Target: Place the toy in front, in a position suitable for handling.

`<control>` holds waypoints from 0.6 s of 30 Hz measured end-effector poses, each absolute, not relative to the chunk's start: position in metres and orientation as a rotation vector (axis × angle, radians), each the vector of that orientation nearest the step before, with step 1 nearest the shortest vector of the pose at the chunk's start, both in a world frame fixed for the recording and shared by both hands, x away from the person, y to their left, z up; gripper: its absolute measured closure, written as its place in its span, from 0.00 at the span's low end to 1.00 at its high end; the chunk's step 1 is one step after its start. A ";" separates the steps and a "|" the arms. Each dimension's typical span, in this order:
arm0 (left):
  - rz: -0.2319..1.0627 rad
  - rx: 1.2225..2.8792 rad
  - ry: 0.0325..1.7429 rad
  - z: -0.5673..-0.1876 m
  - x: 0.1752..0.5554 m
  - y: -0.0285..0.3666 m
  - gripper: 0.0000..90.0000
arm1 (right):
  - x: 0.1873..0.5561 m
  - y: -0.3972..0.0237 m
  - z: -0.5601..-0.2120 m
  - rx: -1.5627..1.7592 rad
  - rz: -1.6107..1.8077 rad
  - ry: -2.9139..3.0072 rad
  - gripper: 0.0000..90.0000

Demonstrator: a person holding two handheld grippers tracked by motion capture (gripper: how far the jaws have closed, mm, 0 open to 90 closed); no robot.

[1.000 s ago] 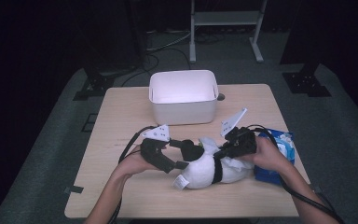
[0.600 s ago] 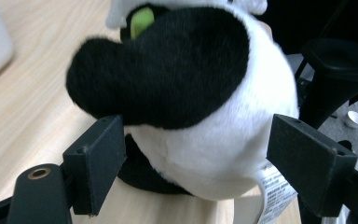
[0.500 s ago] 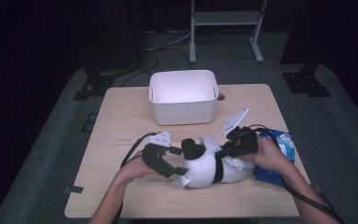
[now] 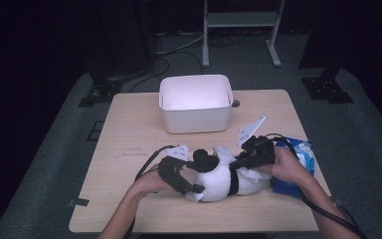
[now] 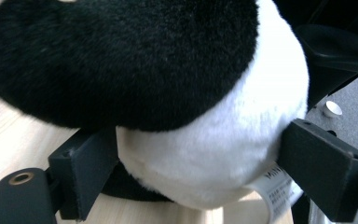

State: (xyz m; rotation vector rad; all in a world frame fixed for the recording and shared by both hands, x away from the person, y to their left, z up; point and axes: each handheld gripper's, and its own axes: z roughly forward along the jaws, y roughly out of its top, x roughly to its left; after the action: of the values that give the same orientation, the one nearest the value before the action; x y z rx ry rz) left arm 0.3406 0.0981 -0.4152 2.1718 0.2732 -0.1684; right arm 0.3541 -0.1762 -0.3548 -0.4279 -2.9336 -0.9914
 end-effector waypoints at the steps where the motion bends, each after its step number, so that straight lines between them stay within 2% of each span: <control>1: -0.172 2.168 0.267 -0.415 0.340 0.097 0.14 | 0.354 -0.176 -0.355 -0.424 -0.993 -2.934 0.92; 6: -0.173 2.138 0.261 -0.408 0.342 0.103 0.37 | 0.353 -0.177 -0.353 -0.422 -1.009 -2.935 0.92; 11: -0.136 2.104 0.247 -0.392 0.342 0.112 0.42 | 0.352 -0.177 -0.347 -0.417 -1.072 -2.923 0.93; 18: -0.060 2.121 0.229 -0.363 0.339 0.123 0.43 | 0.351 -0.171 -0.338 -0.379 -1.117 -2.940 0.93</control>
State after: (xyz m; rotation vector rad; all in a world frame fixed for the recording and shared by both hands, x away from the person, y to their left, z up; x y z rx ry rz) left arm 0.3392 0.1228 -0.3630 2.1211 0.2292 -0.0601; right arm 0.3509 -0.1712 -0.3384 -0.3792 -2.9398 -1.1174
